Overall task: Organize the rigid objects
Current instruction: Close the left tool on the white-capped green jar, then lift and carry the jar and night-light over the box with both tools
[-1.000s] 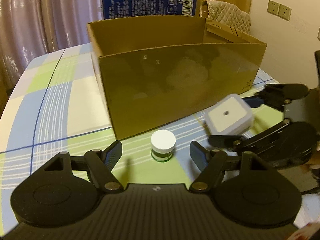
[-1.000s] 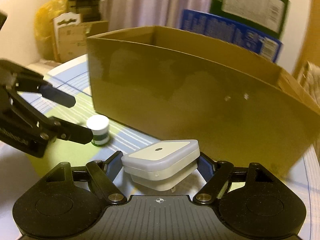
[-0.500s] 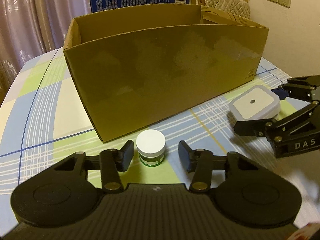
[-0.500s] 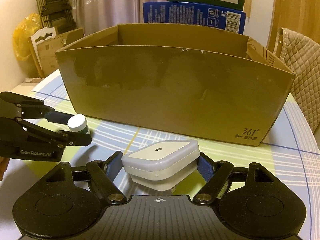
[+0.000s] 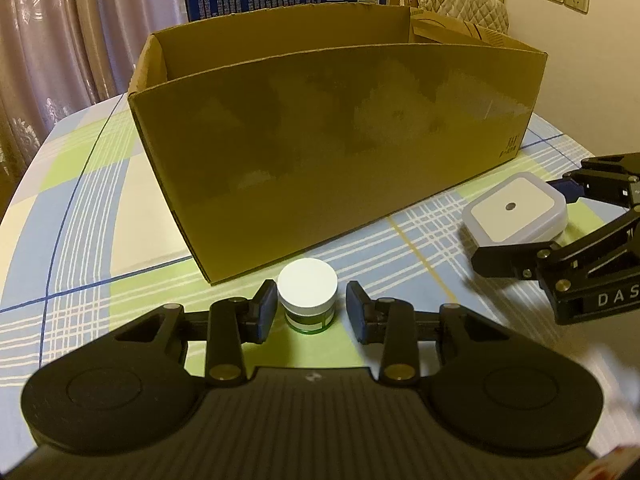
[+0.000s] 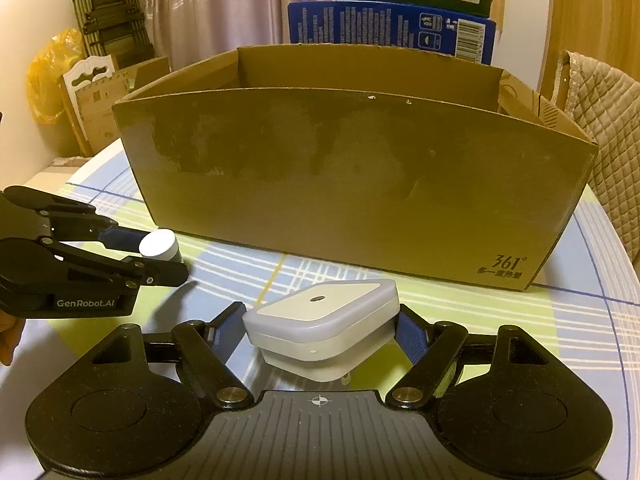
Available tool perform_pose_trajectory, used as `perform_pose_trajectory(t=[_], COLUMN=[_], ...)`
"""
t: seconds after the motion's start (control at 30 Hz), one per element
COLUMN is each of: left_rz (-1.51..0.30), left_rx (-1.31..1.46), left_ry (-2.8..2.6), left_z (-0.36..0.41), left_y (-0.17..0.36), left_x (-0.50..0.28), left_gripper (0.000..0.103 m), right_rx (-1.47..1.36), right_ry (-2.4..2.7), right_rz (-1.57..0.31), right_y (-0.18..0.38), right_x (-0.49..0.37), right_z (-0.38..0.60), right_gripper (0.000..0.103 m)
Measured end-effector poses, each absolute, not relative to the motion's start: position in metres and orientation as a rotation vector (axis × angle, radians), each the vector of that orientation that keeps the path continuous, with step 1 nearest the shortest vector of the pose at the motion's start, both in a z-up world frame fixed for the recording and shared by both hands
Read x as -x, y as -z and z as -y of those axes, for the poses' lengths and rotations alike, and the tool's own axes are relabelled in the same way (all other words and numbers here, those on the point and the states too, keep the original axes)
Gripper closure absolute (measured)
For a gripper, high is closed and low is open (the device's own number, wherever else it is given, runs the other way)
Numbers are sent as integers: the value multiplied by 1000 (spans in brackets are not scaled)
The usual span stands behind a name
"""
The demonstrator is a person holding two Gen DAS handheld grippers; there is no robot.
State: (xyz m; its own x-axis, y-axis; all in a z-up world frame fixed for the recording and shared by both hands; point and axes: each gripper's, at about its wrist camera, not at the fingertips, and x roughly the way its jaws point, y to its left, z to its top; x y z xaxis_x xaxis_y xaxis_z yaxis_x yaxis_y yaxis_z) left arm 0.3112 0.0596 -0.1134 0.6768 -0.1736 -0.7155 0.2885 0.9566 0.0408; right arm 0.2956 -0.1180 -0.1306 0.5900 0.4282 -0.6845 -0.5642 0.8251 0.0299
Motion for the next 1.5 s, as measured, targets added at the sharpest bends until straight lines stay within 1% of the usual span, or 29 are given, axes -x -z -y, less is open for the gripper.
perform_pose_trajectory(t=[0.47,0.53,1.5], left_rz=[-768,-773,-791], left_rx=[-136,-141,-74], left_ry=[257,257,229], left_z=[-65,-63,-60], left_y=[112,114,94], left_x=[-310,-312,-306], left_gripper=[70,77,78], right_rx=[199,198,177], right_ry=[-582,-580,-570], right_rz=[-736,-734,-717], right_y=[131,130,121], right_x=[-297,-297,-296], right_z=[117,117,121], right_gripper=[28,28,28])
